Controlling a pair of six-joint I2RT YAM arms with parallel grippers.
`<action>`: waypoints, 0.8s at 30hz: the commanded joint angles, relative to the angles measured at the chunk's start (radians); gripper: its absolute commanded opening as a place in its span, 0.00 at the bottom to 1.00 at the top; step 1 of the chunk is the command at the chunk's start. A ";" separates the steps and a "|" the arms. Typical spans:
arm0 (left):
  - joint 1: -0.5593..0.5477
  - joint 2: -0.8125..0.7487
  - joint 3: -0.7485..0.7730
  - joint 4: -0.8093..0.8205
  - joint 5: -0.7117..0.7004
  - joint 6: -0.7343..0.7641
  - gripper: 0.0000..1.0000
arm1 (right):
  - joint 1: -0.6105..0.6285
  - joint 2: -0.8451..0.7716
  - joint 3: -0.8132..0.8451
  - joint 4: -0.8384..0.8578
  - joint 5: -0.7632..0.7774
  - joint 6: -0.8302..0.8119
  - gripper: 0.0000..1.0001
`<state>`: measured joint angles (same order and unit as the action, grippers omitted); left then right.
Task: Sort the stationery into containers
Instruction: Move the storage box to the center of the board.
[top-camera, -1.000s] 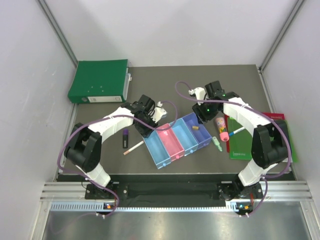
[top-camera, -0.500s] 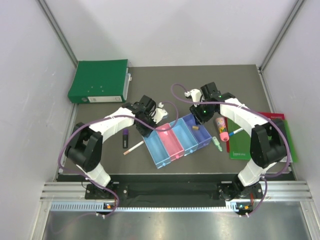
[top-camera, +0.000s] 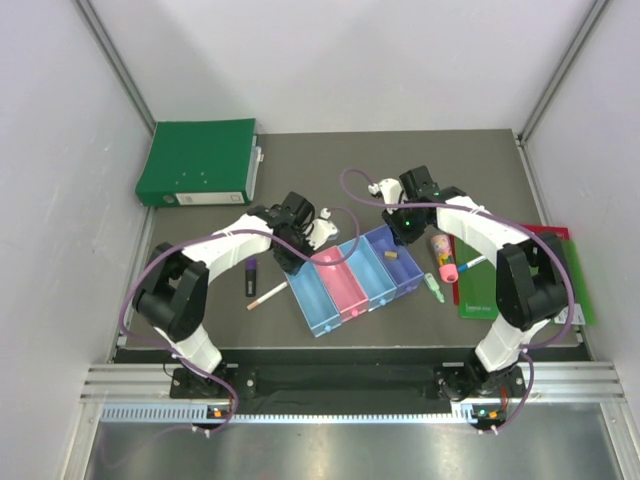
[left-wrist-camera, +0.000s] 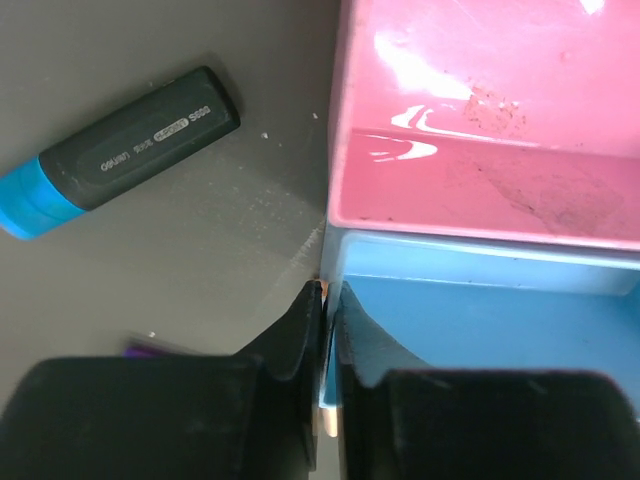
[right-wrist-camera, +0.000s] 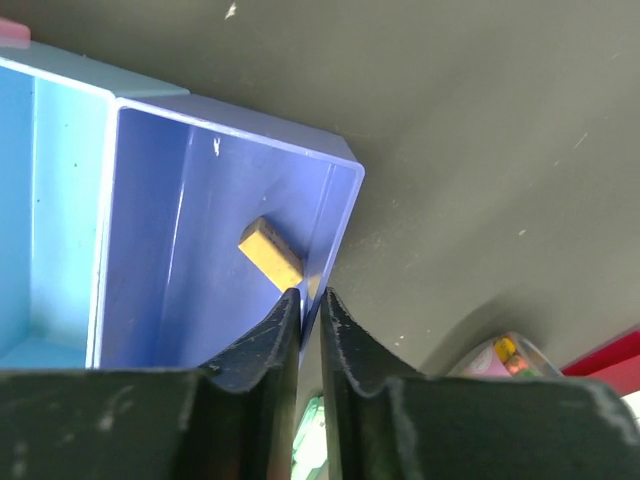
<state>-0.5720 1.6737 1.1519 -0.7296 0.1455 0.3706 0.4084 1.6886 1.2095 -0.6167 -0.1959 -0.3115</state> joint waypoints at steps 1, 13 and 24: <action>-0.002 0.015 0.038 0.010 0.020 0.013 0.05 | 0.007 0.022 -0.007 0.029 -0.033 0.011 0.10; -0.003 0.034 0.129 -0.059 0.029 0.059 0.00 | 0.017 0.002 0.036 0.006 0.012 0.038 0.00; -0.008 0.078 0.328 -0.148 0.019 0.106 0.00 | 0.020 -0.032 0.099 0.003 0.113 0.057 0.00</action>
<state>-0.5781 1.7523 1.3769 -0.9226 0.1459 0.4690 0.4084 1.6947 1.2358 -0.5953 -0.0891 -0.2634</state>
